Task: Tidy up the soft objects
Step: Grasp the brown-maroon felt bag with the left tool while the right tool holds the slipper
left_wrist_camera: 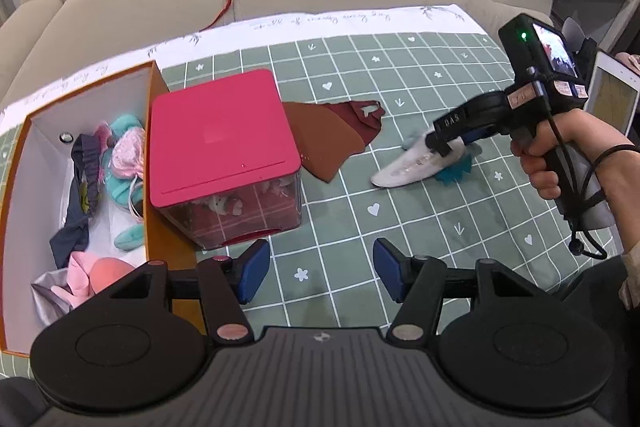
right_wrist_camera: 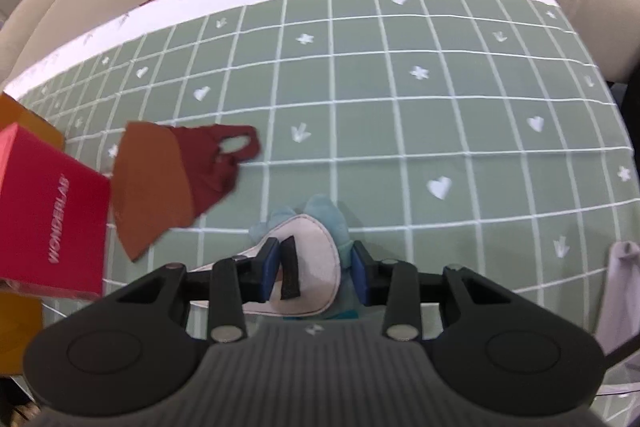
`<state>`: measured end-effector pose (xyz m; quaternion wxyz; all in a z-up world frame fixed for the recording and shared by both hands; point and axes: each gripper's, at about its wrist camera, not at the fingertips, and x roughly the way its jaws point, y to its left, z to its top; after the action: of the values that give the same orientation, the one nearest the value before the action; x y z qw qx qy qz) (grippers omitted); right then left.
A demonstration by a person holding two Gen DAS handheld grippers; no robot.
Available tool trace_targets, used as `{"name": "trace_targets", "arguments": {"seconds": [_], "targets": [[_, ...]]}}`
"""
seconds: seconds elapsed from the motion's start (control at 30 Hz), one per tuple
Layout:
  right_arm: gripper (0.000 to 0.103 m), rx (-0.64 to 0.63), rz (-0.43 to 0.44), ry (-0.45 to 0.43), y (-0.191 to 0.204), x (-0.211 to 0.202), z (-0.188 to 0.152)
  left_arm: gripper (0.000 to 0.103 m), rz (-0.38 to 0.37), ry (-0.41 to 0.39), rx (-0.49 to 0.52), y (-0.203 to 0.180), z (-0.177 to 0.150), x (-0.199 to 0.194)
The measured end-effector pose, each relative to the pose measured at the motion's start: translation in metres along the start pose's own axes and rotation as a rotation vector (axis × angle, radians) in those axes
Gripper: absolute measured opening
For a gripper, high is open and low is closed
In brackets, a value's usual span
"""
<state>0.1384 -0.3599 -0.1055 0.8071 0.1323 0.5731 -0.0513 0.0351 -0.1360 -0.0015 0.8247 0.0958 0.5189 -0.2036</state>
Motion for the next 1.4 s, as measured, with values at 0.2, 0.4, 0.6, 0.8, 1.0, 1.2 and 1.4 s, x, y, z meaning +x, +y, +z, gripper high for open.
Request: {"name": "trace_targets", "arguments": {"seconds": [0.2,0.4,0.6,0.8,1.0,1.2,1.4], "targets": [[0.037,0.001,-0.036,-0.004,0.006,0.006,0.011,0.069,-0.094,0.023,0.017,-0.008,0.029,0.02],[0.037,-0.013,-0.085,-0.022,-0.009,0.005,0.023,0.081,-0.283,0.021,0.362,-0.044,0.083,0.043],[0.037,0.006,-0.082,-0.022,-0.02,0.002,0.022,0.084,-0.32,0.139,0.837,-0.071,0.097,0.102],[0.038,0.009,-0.056,-0.015,-0.025,0.003,0.023,0.091,-0.195,0.325,0.826,-0.065,0.123,0.167],[0.04,-0.002,-0.054,-0.01,-0.023,0.005,0.025,0.094,-0.062,0.396,0.908,-0.066,0.125,0.21],[0.042,-0.006,-0.04,-0.005,-0.023,0.004,0.023,0.103,-0.025,0.429,1.0,-0.066,0.124,0.233],[0.043,-0.002,-0.03,-0.003,-0.024,0.004,0.023,0.103,-0.027,0.506,0.979,-0.064,0.139,0.253]]}}
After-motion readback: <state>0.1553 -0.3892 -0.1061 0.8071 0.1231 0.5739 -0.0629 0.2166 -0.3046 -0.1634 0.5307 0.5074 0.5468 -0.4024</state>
